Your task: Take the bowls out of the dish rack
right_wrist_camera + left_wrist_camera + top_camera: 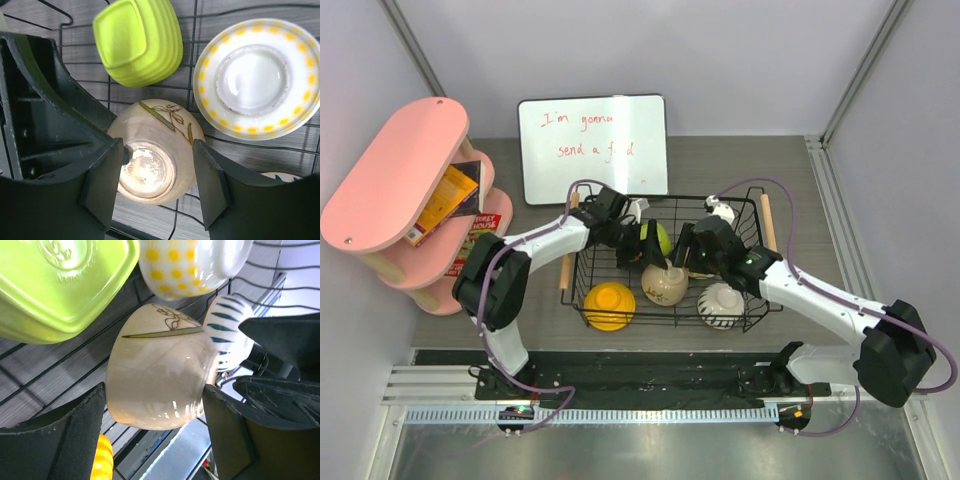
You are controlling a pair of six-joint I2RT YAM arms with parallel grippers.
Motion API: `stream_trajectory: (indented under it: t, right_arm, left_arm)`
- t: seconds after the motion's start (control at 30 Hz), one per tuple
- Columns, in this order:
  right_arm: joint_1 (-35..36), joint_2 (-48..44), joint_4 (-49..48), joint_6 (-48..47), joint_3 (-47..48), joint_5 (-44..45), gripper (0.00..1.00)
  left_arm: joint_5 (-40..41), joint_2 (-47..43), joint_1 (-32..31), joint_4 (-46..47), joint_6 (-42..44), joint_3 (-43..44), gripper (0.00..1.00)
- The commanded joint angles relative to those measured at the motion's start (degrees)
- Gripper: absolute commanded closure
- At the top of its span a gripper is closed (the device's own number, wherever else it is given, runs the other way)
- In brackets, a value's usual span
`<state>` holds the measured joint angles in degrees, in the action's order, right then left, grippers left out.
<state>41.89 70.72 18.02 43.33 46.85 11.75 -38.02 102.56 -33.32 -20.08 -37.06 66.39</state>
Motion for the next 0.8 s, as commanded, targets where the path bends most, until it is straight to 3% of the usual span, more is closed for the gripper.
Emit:
stream_trajectory:
  t: [0.0,0.3,0.4,0.43,0.53,0.77]
  right_arm:
    - [0.30,-2.95,1.92,-1.49,3.86,2.40,0.37]
    - [0.12,-4.62,3.60,-2.02,4.83,3.63,0.36]
    - [0.12,-4.63,3.86,-2.20,4.65,3.46,0.36]
    - [0.04,-4.45,4.21,-2.11,4.57,3.46,0.36]
    - [0.04,-4.19,5.01,-1.32,4.04,5.38,0.36]
    - [-0.05,-2.08,5.53,-1.85,6.41,5.13,0.37]
  left_arm:
    - [3.30,-3.95,0.10,-2.86,0.67,3.57,1.00]
    - [3.39,-3.25,0.01,-4.88,1.46,4.45,1.00]
    - [4.18,-2.90,0.01,-5.32,1.38,4.27,0.80]
    - [4.36,-2.81,0.01,-5.76,1.03,4.36,0.60]
    - [5.05,-4.99,-0.34,-5.15,-0.47,4.71,0.38]
    - [8.58,-7.20,-0.34,-9.19,0.76,8.76,0.34]
